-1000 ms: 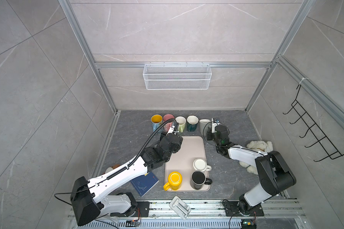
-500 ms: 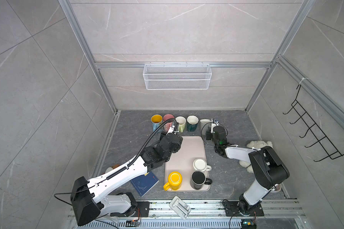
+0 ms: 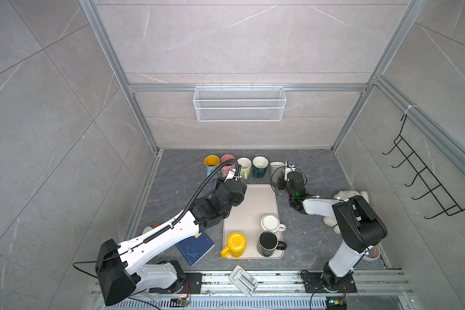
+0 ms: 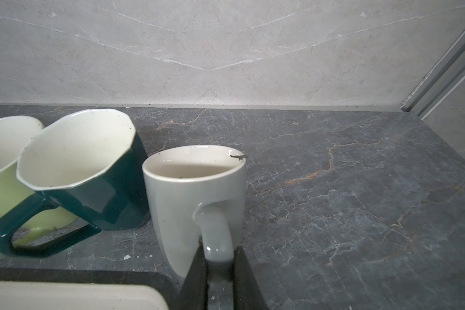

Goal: Turn the mug right side up
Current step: Place the mug at the top-center of the table.

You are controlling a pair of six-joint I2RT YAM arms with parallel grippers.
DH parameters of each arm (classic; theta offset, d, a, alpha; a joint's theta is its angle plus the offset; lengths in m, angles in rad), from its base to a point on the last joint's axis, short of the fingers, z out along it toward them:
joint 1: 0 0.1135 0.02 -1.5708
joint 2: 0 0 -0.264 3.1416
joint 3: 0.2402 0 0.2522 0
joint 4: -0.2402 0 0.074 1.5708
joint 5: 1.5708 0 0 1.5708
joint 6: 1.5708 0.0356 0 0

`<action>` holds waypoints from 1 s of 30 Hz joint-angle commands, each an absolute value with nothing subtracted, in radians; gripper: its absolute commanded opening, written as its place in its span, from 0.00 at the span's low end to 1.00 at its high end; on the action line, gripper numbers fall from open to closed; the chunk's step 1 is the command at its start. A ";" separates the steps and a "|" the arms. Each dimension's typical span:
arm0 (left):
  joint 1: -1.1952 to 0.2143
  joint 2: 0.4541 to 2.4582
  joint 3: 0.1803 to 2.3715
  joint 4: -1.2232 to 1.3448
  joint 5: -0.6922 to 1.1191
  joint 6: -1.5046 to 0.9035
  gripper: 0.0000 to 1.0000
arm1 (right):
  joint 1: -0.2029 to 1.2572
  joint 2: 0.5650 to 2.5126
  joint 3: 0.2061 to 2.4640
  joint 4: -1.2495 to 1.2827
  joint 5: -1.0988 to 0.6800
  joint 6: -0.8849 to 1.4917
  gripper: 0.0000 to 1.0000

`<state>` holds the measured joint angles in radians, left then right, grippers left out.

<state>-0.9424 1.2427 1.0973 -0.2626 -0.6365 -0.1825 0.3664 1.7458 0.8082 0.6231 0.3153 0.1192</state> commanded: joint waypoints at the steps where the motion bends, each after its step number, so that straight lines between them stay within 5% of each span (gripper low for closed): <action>1: -0.938 1.243 1.140 -0.254 -0.664 -0.181 0.69 | 0.364 1.758 0.852 0.698 0.335 0.142 0.00; 30: -0.937 1.244 1.134 -0.245 -0.674 -0.172 0.69 | 0.367 1.796 0.832 0.718 0.348 0.177 0.00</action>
<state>-0.9417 1.2430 1.0996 -0.2626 -0.6529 -0.1822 0.3664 1.7935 0.8249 0.6712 0.3332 0.1505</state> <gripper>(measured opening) 0.690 0.153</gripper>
